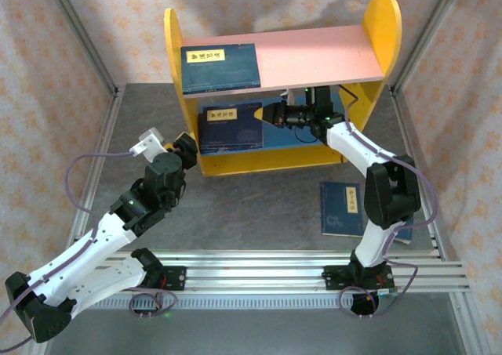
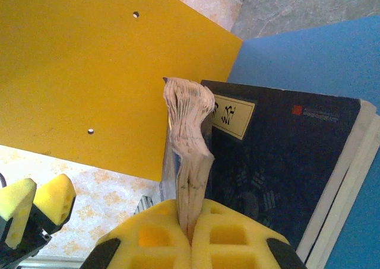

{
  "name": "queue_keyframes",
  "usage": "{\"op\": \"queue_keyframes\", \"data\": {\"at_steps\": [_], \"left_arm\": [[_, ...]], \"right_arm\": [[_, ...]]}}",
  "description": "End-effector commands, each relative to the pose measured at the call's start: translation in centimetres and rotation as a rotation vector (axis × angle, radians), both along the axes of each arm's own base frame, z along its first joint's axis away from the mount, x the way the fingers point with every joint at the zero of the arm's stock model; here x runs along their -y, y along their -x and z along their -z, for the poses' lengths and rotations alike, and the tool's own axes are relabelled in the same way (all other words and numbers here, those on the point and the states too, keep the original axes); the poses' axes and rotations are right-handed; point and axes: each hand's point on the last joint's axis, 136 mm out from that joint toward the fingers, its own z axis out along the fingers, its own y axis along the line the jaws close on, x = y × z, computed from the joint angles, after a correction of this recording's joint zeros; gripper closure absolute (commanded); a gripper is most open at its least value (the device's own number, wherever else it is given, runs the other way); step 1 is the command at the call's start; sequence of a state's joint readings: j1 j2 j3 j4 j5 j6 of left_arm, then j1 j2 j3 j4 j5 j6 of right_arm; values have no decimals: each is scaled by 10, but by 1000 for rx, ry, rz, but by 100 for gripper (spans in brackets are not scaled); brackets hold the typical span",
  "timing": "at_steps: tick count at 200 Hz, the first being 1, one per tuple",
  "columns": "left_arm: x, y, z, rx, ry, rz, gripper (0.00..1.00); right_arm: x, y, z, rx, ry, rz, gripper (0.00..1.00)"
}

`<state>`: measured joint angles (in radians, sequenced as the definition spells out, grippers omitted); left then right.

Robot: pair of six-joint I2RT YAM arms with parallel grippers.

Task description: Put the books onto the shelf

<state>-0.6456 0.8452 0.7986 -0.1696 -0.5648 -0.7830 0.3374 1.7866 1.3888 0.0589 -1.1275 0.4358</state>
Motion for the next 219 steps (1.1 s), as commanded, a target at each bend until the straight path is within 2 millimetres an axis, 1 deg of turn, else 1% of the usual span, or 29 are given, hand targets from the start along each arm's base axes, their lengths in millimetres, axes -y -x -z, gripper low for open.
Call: {"op": "queue_keyframes", "data": {"at_steps": [1, 63, 166, 219], "left_arm": [[-5, 0, -6, -6, -27, -8, 43], [-6, 1, -4, -11, -28, -11, 42], [-10, 1, 1, -20, -27, -17, 42], [-12, 1, 3, -21, -26, -22, 41]], "right_arm": [[-3, -5, -17, 62, -26, -31, 97], [-8, -13, -13, 56, -21, -51, 96], [-13, -14, -5, 63, 9, -116, 96], [-14, -23, 0, 44, 8, -91, 96]]}}
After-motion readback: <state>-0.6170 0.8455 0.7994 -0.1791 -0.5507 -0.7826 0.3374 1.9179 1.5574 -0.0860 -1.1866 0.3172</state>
